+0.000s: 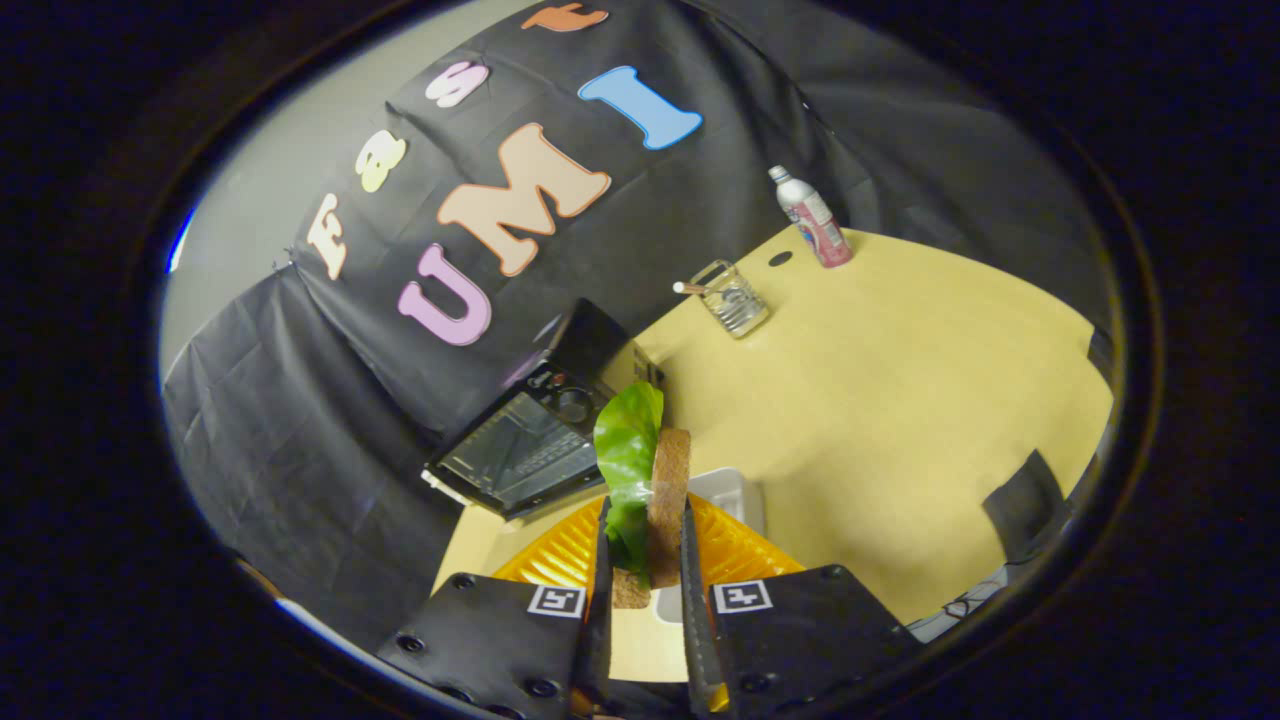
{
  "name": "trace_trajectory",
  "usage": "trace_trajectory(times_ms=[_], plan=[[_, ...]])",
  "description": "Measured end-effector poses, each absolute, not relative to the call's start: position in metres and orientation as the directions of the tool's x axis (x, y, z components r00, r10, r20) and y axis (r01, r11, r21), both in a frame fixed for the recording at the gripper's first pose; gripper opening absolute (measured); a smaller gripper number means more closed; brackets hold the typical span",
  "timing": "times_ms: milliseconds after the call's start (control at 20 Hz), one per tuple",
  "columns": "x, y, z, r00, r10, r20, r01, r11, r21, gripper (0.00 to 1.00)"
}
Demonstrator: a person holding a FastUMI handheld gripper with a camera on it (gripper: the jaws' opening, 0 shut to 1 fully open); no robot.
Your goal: Open the toaster oven, put the food inside, and close the toaster oven door.
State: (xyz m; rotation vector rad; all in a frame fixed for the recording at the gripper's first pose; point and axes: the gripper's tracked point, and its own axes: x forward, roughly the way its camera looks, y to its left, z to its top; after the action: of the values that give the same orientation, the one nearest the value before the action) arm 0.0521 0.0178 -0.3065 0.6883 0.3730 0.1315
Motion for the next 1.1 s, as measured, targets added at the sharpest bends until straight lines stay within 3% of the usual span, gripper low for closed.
trace_trajectory(times_ms=[500, 1100], plan=[[0.08, 0.142, -0.298, 0.916, 0.396, -0.056, -0.179, 0.531, 0.828, 0.32], [0.2, 0.252, -0.325, 0.96, 0.27, -0.073, -0.083, 0.526, 0.846, 0.32]])
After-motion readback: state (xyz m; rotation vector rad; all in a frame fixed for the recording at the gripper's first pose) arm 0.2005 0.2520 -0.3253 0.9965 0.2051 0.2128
